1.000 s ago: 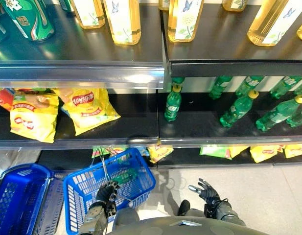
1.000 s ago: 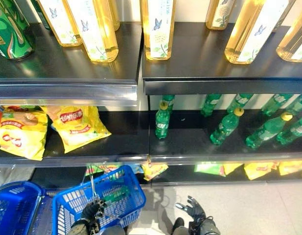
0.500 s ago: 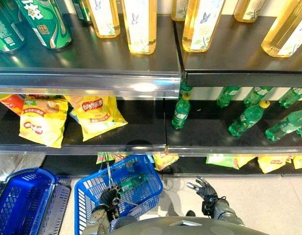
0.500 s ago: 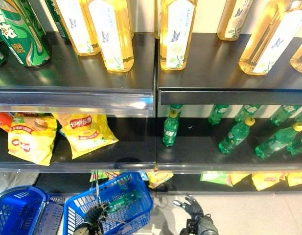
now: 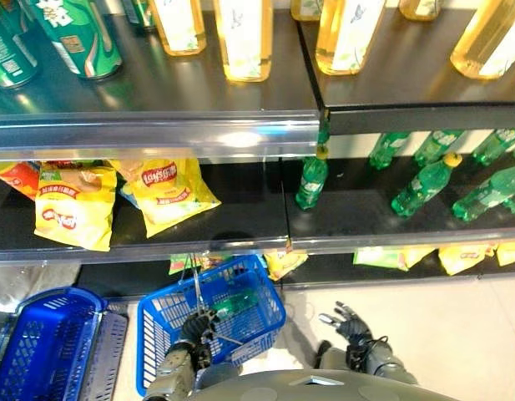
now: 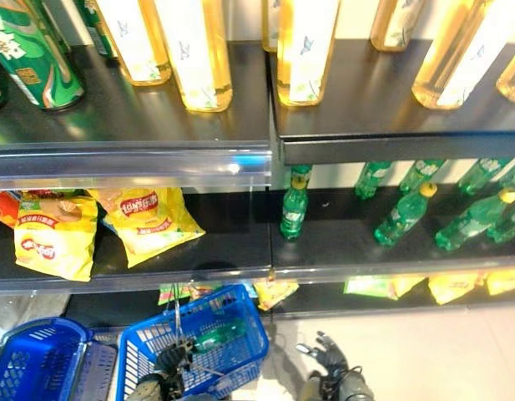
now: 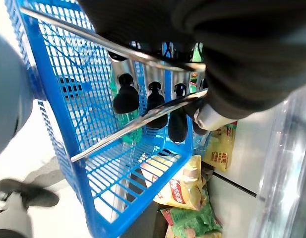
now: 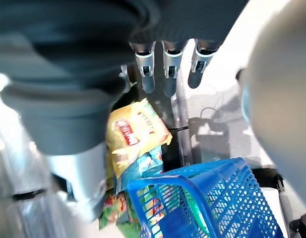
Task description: Pick up the snacks into the basket
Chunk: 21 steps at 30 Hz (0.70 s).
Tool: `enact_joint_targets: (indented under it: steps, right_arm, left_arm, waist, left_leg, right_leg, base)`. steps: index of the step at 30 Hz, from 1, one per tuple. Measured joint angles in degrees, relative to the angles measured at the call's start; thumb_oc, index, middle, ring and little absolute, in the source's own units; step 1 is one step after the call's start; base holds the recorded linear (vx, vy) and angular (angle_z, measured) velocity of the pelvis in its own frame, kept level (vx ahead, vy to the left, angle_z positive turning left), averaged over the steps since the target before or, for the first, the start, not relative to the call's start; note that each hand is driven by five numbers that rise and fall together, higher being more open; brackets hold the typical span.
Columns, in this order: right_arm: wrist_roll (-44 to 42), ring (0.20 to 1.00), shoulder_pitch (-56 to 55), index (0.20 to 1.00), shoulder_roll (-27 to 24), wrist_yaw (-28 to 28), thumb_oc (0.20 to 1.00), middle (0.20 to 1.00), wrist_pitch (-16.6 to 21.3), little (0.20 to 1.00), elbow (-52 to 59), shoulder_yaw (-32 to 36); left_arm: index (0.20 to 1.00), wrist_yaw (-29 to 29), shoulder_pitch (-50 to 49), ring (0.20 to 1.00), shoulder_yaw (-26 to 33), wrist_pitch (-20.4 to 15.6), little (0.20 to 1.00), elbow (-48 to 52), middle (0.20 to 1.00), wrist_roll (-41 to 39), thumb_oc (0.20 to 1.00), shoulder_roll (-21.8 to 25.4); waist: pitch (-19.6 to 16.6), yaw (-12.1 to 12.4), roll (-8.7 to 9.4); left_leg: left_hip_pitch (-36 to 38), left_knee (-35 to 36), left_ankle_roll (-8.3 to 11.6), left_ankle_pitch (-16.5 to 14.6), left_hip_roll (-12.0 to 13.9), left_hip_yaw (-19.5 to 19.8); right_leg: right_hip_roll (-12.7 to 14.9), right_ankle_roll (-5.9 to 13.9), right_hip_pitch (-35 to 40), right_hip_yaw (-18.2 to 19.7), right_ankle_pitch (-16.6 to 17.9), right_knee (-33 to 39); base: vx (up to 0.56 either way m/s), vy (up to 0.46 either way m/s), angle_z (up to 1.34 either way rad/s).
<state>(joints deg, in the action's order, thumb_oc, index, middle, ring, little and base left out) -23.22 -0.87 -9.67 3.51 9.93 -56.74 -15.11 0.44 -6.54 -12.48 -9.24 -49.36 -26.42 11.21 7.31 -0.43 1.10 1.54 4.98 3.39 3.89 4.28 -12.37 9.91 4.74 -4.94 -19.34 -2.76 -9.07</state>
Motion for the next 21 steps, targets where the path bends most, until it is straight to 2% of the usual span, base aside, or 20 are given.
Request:
enact_joint_targets:
  steps: [1,3,6,9,17,21]
  right_arm:
    - [0.0,1.000,0.5,1.000,0.0,0.1,1.000,1.000,-0.1,1.000,0.1,-0.6]
    - [0.0,1.000,0.5,1.000,0.0,0.4,1.000,1.000,0.0,1.000,0.2,-0.6]
    - [0.6,1.000,0.0,1.000,-0.5,0.3,1.000,1.000,0.0,1.000,2.9,-0.6]
    - [1.3,1.000,-0.4,1.000,-0.6,0.1,1.000,1.000,0.0,1.000,4.7,-0.6]
    - [2.5,1.000,-1.7,1.000,-1.0,0.1,1.000,1.000,-0.1,1.000,5.2,-1.2]
    - [6.0,1.000,-3.4,1.000,-3.0,0.4,1.000,1.000,-0.1,1.000,11.7,-3.6]
  left_arm:
    - [0.200,0.0,0.0,0.200,0.2,0.0,0.200,0.0,0.200,0.0,0.200,0.0]
    - [0.200,-0.1,0.1,0.200,0.1,0.0,0.200,0.2,0.200,0.0,0.200,-0.3]
    - [0.200,0.0,-0.1,0.200,0.2,0.0,0.200,0.2,0.200,0.1,0.200,-1.3]
    - [0.200,0.0,-0.1,0.200,0.2,0.0,0.200,0.2,0.200,0.6,0.200,-1.5]
    - [0.200,0.0,-1.2,0.200,0.2,0.0,0.200,0.3,0.200,0.8,0.200,-1.4]
    - [0.200,-0.1,-2.0,0.200,0.2,0.1,0.200,0.8,0.200,1.0,0.200,-1.2]
  waist:
    - [0.1,1.1,-0.42]
    - [0.1,1.4,-0.73]
    - [-0.5,1.3,-1.38]
    - [-0.9,1.2,-1.26]
    - [-2.1,1.2,-1.04]
    - [-2.5,1.2,-1.01]
  left_leg:
    - [-0.2,-0.3,0.45,0.2,0.5,0.2]
    - [-0.1,-0.8,0.80,0.2,1.0,0.2]
    - [-0.1,-0.8,0.83,0.2,1.2,0.6]
    - [0.0,-0.7,0.83,0.2,1.3,0.7]
    - [1.0,-0.2,0.87,0.1,1.3,0.5]
    - [1.0,-0.2,0.87,0.1,1.3,0.3]
  right_leg:
    - [-0.4,-0.21,1.5,-0.8,1.0,2.5]
    - [-1.4,-0.48,2.9,-0.9,2.0,4.9]
    - [-2.3,-0.70,5.7,-2.2,3.3,8.6]
    - [-2.8,-0.79,7.1,-2.9,4.2,10.9]
    - [-3.3,-0.67,8.8,-3.2,4.7,12.9]
    - [-3.3,-0.47,8.9,-3.0,5.1,13.5]
  base:
    - [0.04,-0.027,0.12]
    - [0.04,-0.017,0.07]
    - [0.02,-0.022,0.26]
    - [0.03,0.004,0.12]
    - [0.00,-0.001,0.01]
    - [0.00,-0.003,-0.02]
